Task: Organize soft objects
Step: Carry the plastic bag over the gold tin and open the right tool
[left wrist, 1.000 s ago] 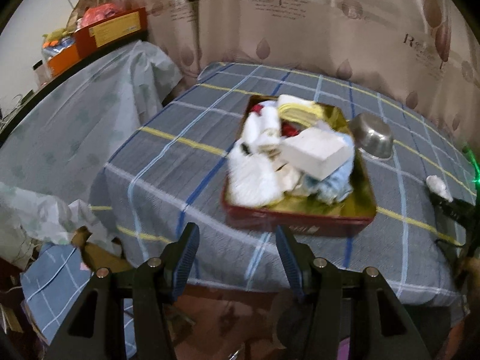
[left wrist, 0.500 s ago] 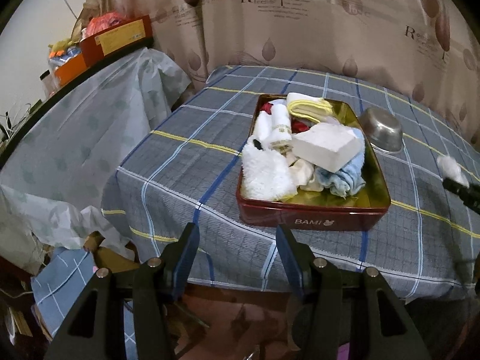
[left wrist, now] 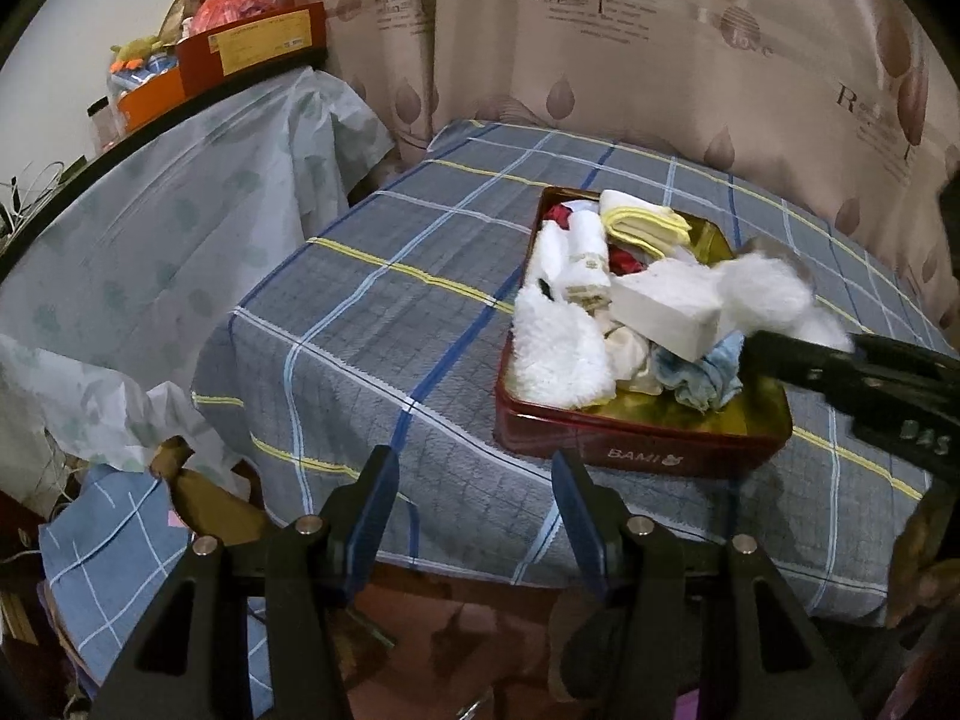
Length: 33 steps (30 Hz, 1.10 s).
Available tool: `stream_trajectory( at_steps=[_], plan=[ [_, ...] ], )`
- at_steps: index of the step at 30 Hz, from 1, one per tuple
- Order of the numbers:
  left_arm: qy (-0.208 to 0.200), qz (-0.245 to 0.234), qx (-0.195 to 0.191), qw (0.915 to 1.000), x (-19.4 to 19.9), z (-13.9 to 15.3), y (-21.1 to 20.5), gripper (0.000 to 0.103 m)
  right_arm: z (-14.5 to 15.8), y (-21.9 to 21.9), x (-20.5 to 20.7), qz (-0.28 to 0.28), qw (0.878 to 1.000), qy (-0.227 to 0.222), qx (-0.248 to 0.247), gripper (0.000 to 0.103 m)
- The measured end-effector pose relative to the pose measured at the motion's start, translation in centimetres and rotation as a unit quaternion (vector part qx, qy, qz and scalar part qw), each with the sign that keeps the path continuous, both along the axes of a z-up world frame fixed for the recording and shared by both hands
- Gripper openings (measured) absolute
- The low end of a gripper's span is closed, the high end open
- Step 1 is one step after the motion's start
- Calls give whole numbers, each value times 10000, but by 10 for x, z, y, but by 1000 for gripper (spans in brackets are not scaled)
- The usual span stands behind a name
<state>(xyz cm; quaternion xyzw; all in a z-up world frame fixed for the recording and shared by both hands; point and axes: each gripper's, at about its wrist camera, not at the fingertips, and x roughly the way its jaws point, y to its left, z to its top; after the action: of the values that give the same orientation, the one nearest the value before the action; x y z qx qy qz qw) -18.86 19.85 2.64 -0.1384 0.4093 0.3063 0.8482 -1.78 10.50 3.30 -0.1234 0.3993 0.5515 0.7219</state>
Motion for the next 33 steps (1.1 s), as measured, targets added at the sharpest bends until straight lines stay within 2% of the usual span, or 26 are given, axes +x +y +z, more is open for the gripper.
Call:
stream_trajectory(
  at_steps=[10,17,20,22,25,26,27,29,31,33],
  plan=[
    [20,39,-234,9997,0,-6,10,54,-34,40,-8,225,9982,56,-552,31],
    [68,9,-68,10000,3,-6,8,54,-50,50,-3,151,9968,-178,-760,32],
    [95,-19,-37,9999,4,-7,7,54,-54,51,0,103,9972,-151,-726,31],
    [99,-19,-13,9999,5,-7,7,54,-54,51,-1,97,9970,-289,-706,32],
    [93,-22,37,9999,5,-7,8,54,-46,43,-7,93,9975,-426,-563,43],
    [83,-24,42,10000,6,-6,8,54,-43,41,-10,78,9974,-511,-501,56],
    [64,-37,47,10000,6,-6,8,54,-40,38,-13,75,9972,-613,-427,75],
    [55,-47,66,10000,5,-6,8,54,-30,29,-23,78,9956,-910,-232,93],
    [49,-62,76,9999,6,-6,8,54,-21,24,-33,-33,9904,-1363,-218,95],
    [14,-92,76,9999,6,-5,7,54,-16,21,-33,-80,9887,-1480,-224,95]
  ],
)
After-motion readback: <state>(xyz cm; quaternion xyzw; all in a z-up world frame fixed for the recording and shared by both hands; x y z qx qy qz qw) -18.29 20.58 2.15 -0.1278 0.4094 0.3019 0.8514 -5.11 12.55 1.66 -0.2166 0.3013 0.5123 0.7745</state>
